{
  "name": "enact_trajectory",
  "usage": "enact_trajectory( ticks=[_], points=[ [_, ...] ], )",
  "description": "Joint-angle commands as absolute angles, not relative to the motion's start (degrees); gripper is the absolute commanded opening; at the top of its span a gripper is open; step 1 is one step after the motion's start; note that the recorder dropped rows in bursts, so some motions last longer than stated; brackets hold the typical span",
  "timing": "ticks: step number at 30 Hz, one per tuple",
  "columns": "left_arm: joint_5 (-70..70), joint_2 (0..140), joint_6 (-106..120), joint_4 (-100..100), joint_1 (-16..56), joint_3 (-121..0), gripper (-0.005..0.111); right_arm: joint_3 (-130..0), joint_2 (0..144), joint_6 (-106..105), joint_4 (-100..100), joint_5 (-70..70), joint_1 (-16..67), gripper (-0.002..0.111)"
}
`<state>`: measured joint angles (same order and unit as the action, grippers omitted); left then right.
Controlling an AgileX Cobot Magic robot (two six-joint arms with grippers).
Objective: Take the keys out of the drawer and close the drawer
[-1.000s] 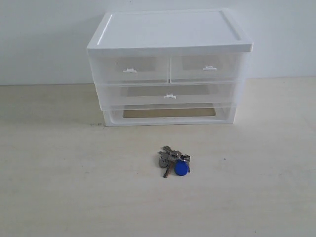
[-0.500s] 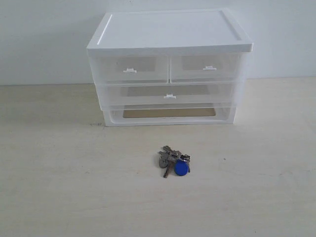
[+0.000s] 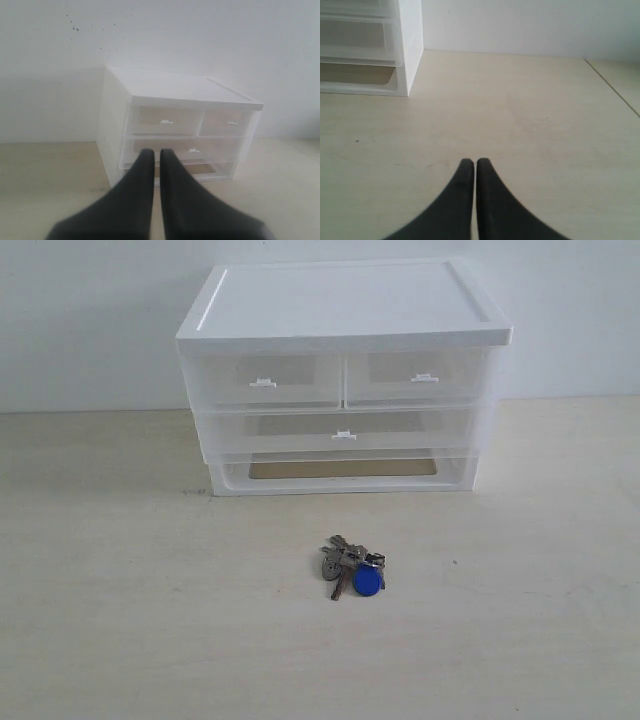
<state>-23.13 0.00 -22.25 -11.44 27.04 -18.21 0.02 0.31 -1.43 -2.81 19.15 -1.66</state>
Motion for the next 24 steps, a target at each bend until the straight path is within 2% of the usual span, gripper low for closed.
enact_trajectory(
  ticks=[1,11,14,19,24],
  points=[
    [-23.23,0.00,-22.72,-11.29,27.03,-18.04,0.004,0.00,0.00,-1.47,-3.10,18.88,-1.70,0.000],
    [-23.12,0.00,-22.25,-10.85,24.83,-17.95,0.004,0.00,0.00,-1.47,-3.10,18.88,-1.70,0.000],
    [-23.12,0.00,-15.66,-8.47,23.50,-17.95,0.004,0.00,0.00,-1.47,-3.10,18.88,-1.70,0.000],
    [-22.83,0.00,-1.92,0.00,20.12,-17.10,0.004,0.00,0.00,-1.47,-3.10,18.88,-1.70,0.000],
    [-16.80,0.00,0.00,0.00,13.68,-11.43,0.004,0.00,0.00,-1.47,-3.10,18.88,-1.70,0.000]
  ],
)
